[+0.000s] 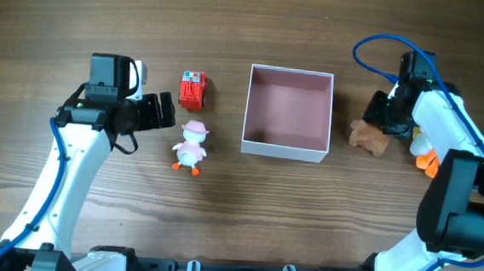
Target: Pack container
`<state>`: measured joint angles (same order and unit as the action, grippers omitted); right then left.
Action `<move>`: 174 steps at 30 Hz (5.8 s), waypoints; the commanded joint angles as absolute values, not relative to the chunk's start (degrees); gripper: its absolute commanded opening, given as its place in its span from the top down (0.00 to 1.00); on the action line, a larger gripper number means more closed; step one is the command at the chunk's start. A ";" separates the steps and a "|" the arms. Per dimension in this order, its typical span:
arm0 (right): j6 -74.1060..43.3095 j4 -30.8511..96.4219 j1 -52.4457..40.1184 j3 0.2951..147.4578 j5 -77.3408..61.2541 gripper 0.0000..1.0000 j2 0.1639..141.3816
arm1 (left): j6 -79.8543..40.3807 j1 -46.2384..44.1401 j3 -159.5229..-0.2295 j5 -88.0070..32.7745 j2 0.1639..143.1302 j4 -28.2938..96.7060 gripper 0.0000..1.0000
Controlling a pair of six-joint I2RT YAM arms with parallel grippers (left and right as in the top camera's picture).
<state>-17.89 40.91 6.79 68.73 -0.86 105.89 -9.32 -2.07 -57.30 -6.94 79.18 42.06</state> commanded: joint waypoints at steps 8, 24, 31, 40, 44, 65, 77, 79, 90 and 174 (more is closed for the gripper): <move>-18.15 40.93 1.65 69.19 -4.16 0.96 85.78 | -9.28 -1.58 -58.30 -6.81 79.50 42.09 0.00; -28.56 23.92 -25.41 67.33 -7.60 0.82 100.29 | -9.28 -1.58 -58.30 -6.81 79.50 42.09 0.00; -22.28 21.85 -25.41 68.01 -3.16 0.26 101.84 | -9.28 -1.58 -58.30 -6.81 79.50 42.09 0.00; -21.85 31.94 -16.80 68.25 10.55 0.09 84.99 | -9.28 -1.58 -58.30 -6.81 79.50 42.09 0.00; -22.72 37.17 0.67 68.18 11.79 0.02 82.06 | -9.26 -1.58 -58.30 -6.81 79.50 42.09 0.00; -21.21 37.43 19.81 68.69 -4.16 0.84 96.47 | -9.28 -1.58 -58.30 -6.81 79.50 42.09 0.00; -34.63 39.11 -15.38 65.63 -2.20 0.95 75.61 | -9.28 -1.58 -58.30 -6.81 79.50 42.09 0.00; -36.14 36.49 -18.98 63.88 1.74 0.92 82.04 | -9.26 -1.58 -58.30 -6.81 79.50 42.09 0.00; -29.67 24.82 -20.08 63.68 0.60 0.29 99.90 | -9.26 -1.58 -58.30 -6.81 79.50 42.09 0.00; -33.17 49.43 18.83 65.91 -7.84 0.01 87.77 | 12.84 -40.29 -81.38 -6.37 89.41 41.30 0.96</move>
<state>-32.97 49.28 18.70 66.00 -7.49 87.44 1.89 -36.21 -80.71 -4.84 88.66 45.89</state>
